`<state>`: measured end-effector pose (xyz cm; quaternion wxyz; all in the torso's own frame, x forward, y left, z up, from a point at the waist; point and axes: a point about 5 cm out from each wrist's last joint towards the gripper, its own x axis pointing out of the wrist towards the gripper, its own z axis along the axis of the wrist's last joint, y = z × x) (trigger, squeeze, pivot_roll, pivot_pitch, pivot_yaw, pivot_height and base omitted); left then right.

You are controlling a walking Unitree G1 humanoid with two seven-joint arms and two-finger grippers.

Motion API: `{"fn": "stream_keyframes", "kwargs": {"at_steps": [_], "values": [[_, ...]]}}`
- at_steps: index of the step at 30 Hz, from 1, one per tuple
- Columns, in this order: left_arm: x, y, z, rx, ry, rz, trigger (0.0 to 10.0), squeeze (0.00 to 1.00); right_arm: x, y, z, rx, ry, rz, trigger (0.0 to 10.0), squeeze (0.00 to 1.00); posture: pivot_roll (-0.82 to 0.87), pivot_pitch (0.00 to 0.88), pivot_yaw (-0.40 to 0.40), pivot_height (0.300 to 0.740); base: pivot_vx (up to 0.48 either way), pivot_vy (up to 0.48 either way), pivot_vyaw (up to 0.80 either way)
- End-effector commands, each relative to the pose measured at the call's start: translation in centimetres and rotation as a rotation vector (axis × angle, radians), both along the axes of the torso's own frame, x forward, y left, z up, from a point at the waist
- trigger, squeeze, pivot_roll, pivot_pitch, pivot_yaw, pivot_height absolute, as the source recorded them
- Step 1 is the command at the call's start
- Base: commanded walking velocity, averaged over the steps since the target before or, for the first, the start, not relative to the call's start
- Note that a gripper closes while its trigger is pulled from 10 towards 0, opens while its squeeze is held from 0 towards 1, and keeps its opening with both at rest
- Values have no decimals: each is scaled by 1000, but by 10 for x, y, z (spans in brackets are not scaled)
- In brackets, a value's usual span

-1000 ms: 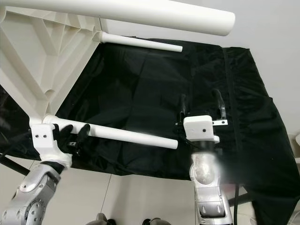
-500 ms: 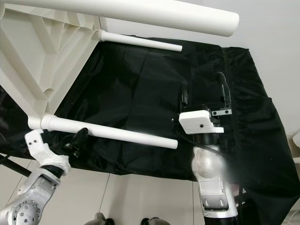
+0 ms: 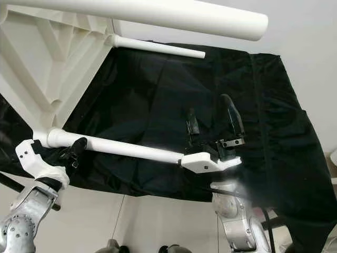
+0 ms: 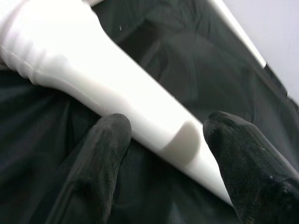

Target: Building children table

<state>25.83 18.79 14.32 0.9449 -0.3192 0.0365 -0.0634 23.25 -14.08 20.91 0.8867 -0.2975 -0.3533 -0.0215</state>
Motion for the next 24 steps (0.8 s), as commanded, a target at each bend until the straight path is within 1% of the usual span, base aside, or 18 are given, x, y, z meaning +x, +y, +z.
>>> {"fn": "stream_keyframes", "kwargs": {"at_steps": [1, 2, 4, 5, 6, 7, 8, 9, 10, 14, 15, 16, 17, 18, 19, 23, 24], "values": [[0, -3, -7, 10, 32, -37, 10000, 0, 2, -2, -5, 41, 58, 17, 10000, 0, -2, 160, 22, 740, 0, 0, 0], [0, -9, -10, 59, 36, -77, 10000, 0, 8, -5, -10, 186, 150, 48, 10000, 0, -10, 163, 31, 740, 0, 0, 0], [0, -9, -10, 59, 36, -77, 10000, 0, 8, -5, -10, 186, 150, 48, 10000, 0, -10, 163, 31, 740, 0, 0, 0], [-1, -14, -12, 140, 37, -125, 10000, 0, 12, -7, -13, 300, 216, 70, 10000, 0, -14, 167, 36, 740, 0, 0, 0], [-1, -14, -12, 140, 37, -125, 10000, 0, 12, -7, -13, 300, 216, 70, 10000, 0, -14, 167, 36, 740, 0, 0, 0], [-2, -19, -14, 231, 38, -179, 10000, 0, 15, -12, -17, 391, 259, 69, 10000, 0, -16, 167, 41, 740, 0, 0, 0], [-2, -22, -17, 293, 36, -219, 10000, 0, 17, -16, -21, 446, 284, 59, 10000, 0, -18, 165, 42, 740, 0, 0, 0], [-2, -22, -17, 293, 36, -219, 10000, 0, 17, -16, -21, 446, 284, 59, 10000, 0, -18, 165, 42, 740, 0, 0, 0], [-2, -24, -18, 324, 35, -239, 10000, 0, 18, -18, -23, 472, 296, 50, 10000, 0, -21, 164, 43, 740, 0, 0, 0], [4, -29, -19, 330, 31, -262, 10000, 0, 19, -21, -24, 504, 297, 36, 10000, 0, -30, 158, 42, 740, 0, 0, 0], [8, -32, -20, 330, 29, -269, 10000, 0, 20, -23, -24, 519, 298, 36, 10000, 0, -32, 156, 42, 740, 0, 0, 0], [16, -37, -20, 324, 22, -278, 10000, 0, 21, -25, -23, 540, 302, 39, 10000, 0, -41, 150, 47, 740, 0, 0, 0], [20, -41, -21, 321, 20, -284, 10000, 0, 21, -27, -22, 545, 304, 40, 10000, 0, -44, 147, 50, 740, 0, 0, 0], [20, -41, -21, 321, 20, -284, 10000, 0, 21, -27, -22, 545, 304, 40, 10000, 0, -44, 147, 50, 740, 0, 0, 0], [25, -46, -20, 312, 15, -293, 10000, 0, 21, -28, -21, 546, 304, 37, 10000, 0, -53, 143, 56, 740, 0, 0, 0], [28, -52, -19, 313, 4, -300, 10000, 0, 21, -31, -20, 552, 305, 34, 10000, 0, -61, 138, 62, 740, 0, 0, 0], [29, -56, -18, 308, -2, -309, 10000, 0, 20, -32, -20, 551, 303, 30, 10000, 0, -65, 138, 67, 740, 0, 0, 0]]}}
